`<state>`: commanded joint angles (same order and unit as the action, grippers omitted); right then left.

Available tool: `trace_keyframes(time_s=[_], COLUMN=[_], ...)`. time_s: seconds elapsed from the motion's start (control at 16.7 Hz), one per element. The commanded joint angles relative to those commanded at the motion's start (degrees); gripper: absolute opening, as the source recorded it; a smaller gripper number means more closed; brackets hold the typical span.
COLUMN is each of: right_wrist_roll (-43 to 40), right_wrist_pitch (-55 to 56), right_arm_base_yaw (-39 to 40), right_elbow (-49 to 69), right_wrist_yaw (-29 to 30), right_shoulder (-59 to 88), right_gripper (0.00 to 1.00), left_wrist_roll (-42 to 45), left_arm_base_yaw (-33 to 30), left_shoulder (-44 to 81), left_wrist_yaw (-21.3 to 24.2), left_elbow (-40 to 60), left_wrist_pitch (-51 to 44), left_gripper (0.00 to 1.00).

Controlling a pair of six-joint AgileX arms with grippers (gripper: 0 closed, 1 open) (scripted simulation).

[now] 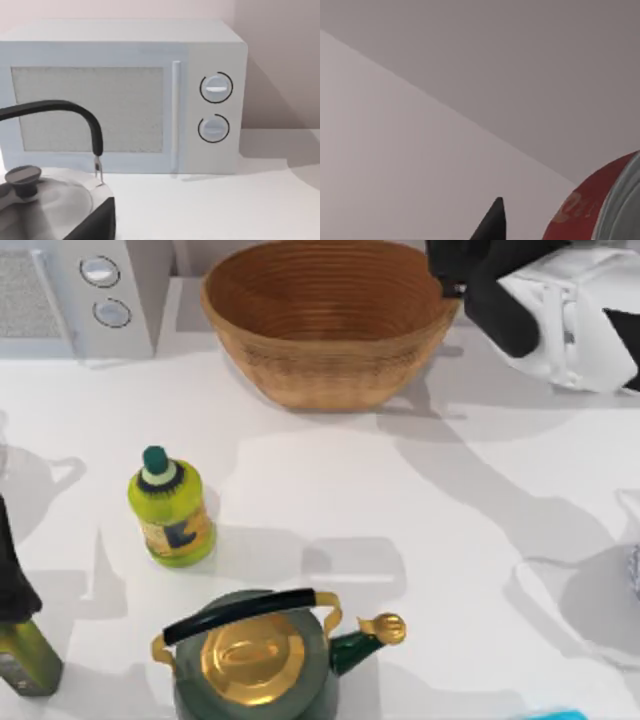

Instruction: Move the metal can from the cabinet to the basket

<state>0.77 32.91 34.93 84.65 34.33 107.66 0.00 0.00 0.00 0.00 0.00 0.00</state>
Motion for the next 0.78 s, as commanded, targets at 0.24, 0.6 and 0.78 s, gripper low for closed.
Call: trace_keyframes(time_s=[0.24,0.6,0.78], right_wrist_roll=[-0.55,-0.87,-0.73], right_wrist_pitch=[1.18,1.21,1.15], right_arm_base_yaw=[3.51,4.91,4.61], right_elbow=[7.25,9.74,9.17], right_wrist_yaw=[4.89,6.83,6.68], right_shoulder=[14.32,19.66,19.94], right_gripper=[0.0,0.0,0.0], left_wrist_roll=[0.0,0.0,0.0], left_arm_base_yaw=[0.0,0.0,0.0], left_shoulder=[0.0,0.0,0.0], left_wrist_yaw=[0.0,0.0,0.0], left_elbow=[0.0,0.0,0.0], left_wrist_pitch=[0.0,0.0,0.0], left_gripper=[1.0,1.0,1.0])
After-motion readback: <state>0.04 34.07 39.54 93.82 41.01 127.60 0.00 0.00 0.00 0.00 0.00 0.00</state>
